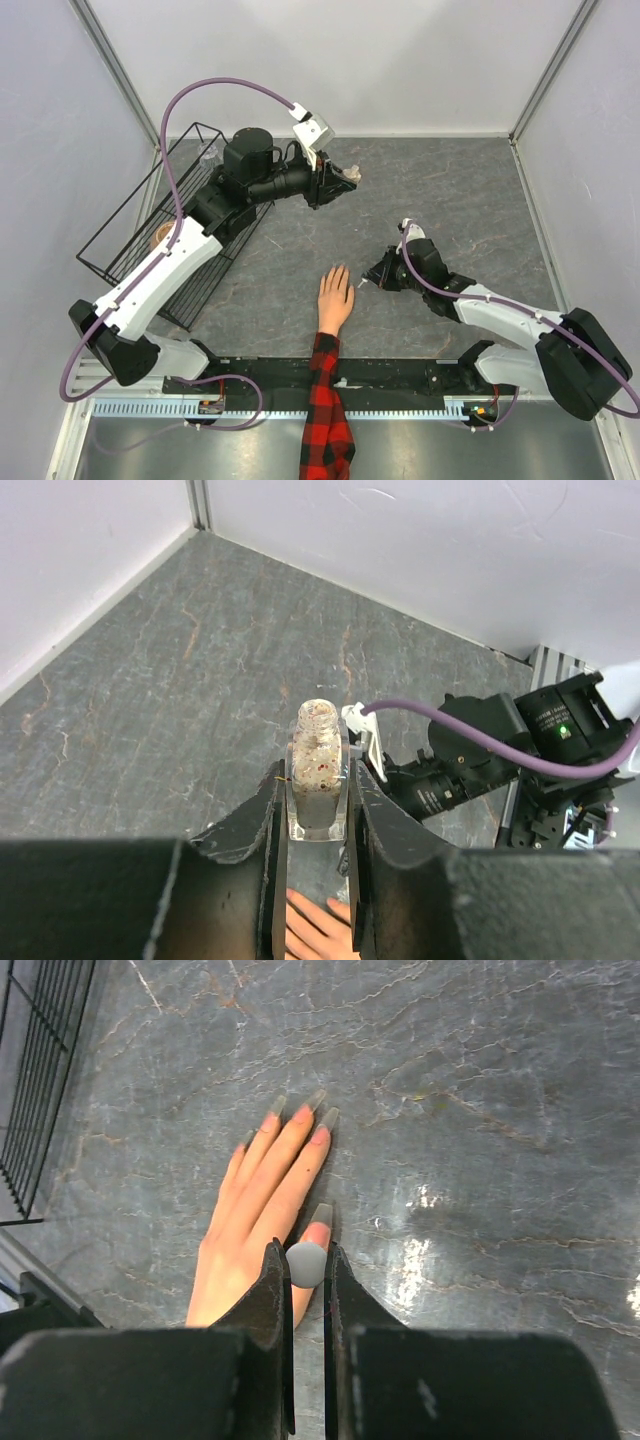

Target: Paint the nails

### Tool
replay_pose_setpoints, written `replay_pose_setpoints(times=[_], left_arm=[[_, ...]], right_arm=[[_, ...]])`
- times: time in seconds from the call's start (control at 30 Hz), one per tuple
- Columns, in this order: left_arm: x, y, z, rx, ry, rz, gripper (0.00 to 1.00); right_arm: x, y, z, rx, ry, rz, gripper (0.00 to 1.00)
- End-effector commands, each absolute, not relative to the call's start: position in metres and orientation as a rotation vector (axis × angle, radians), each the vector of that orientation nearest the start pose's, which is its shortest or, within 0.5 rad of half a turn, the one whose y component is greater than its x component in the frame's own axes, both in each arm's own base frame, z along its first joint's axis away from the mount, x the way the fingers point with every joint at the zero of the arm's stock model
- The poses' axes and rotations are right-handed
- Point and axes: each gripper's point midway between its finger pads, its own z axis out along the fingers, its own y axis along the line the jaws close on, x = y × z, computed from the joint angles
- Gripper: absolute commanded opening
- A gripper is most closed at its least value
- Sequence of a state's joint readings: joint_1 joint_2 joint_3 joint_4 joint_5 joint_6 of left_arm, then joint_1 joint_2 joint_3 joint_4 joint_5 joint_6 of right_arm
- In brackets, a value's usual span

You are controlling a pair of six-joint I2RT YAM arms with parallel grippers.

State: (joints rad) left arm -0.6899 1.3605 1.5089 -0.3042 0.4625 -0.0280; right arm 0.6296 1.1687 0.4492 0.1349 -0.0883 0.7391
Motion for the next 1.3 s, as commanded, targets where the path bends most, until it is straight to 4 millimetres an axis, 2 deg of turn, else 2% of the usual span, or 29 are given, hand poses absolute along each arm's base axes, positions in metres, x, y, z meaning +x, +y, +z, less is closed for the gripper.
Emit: replay_pose_setpoints(times=[0.0,0.13,0.23,0.77,1.27], left_arm=[[0.280,-0.332,0.422,0.858,1.472,-0.914,0.02],[0.284,-0.334,0.423,0.857,1.470,-0.912,0.02],[0.285,-0.335,0.422,0.850,1.478,-0.913,0.02],[0.291,-0.338,0.423,0.840,1.488,-0.910,0.02],[0.290,-0.339,0.418,0.869,1.497,-0.906,0.02]], right_arm=[[0.257,0.231,0.094,0.045,2.228,0.828,0.00],[0.258,0.234,0.095,0.014,2.221,0.833,0.00],[0.255,0.239,0.087,-0.020,2.252,0.846,0.00],[0.265,0.250,0.087,-0.073,2.240,0.861,0.00],[0.267,0.255,0.078,-0.053,2.257,0.885,0.00]])
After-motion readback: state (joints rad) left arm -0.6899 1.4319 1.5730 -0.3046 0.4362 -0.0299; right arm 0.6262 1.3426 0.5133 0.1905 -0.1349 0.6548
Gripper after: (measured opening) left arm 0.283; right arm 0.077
